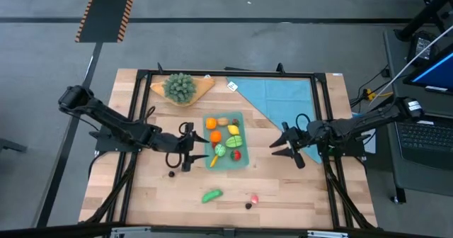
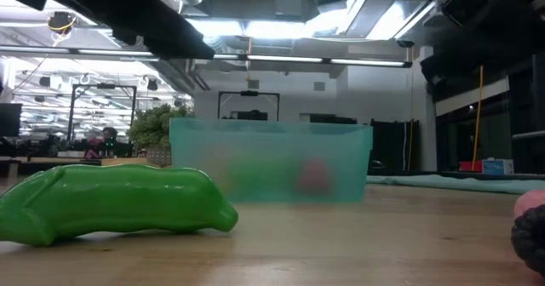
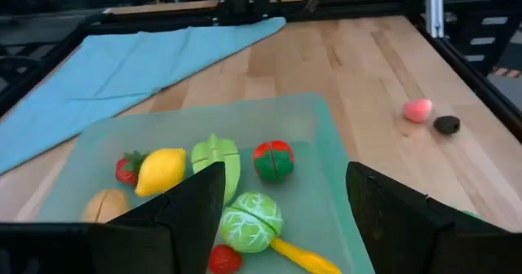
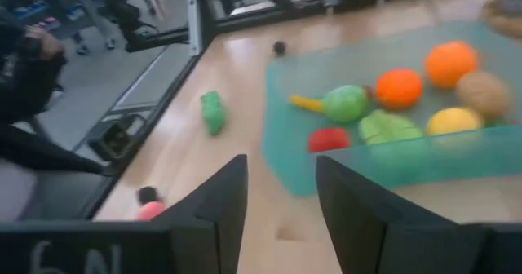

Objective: Pick and placing Produce into tupperware
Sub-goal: Put the peach into the bin

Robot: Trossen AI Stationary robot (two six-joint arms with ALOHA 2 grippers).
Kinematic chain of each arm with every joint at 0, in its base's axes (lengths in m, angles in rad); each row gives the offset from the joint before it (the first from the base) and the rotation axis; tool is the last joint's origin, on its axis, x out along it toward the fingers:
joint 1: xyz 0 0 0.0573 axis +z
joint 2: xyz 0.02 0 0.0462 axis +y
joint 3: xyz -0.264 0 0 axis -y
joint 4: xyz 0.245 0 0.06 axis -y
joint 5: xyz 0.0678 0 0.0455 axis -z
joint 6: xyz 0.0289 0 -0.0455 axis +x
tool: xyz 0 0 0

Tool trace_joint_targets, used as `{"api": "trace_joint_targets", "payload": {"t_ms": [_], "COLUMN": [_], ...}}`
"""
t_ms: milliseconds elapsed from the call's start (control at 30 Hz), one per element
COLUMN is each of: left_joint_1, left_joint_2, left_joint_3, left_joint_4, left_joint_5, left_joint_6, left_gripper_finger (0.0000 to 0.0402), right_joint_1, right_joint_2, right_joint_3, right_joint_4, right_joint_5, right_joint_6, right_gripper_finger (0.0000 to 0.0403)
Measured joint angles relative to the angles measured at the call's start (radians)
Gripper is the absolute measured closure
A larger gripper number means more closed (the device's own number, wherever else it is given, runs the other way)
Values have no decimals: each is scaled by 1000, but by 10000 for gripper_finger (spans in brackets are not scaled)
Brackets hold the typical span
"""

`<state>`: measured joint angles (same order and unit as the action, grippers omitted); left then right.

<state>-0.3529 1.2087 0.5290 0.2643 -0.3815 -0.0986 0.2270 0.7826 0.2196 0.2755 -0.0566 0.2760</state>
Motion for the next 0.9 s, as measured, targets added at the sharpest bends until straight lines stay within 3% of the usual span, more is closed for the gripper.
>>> {"api": "trace_joint_targets", "payload": {"t_ms": [233,367,567,900], "left_joint_1": [-55,-88,-150,-245], "left_joint_2": [0,0,0,0], "left_joint_3": [-5,-5,-5,-5], "left_joint_4": [-1,-1,-3,-5], "left_joint_5": [-55,-58,-121,-216], "left_joint_6": [-24,-29,-32,-34], "left_gripper_finger": [154,154,154,154], "right_joint_1": [94,153,245,329], "right_joint_2": [58,138,342,671], "right_joint_3": [104,238,458,801], "right_joint_4": [-27,-156,-374,-712], "right_joint_5": [3,38,141,146], "right_joint_6": [31,11,17,213], "right_gripper_finger": [266,272,280,282]}}
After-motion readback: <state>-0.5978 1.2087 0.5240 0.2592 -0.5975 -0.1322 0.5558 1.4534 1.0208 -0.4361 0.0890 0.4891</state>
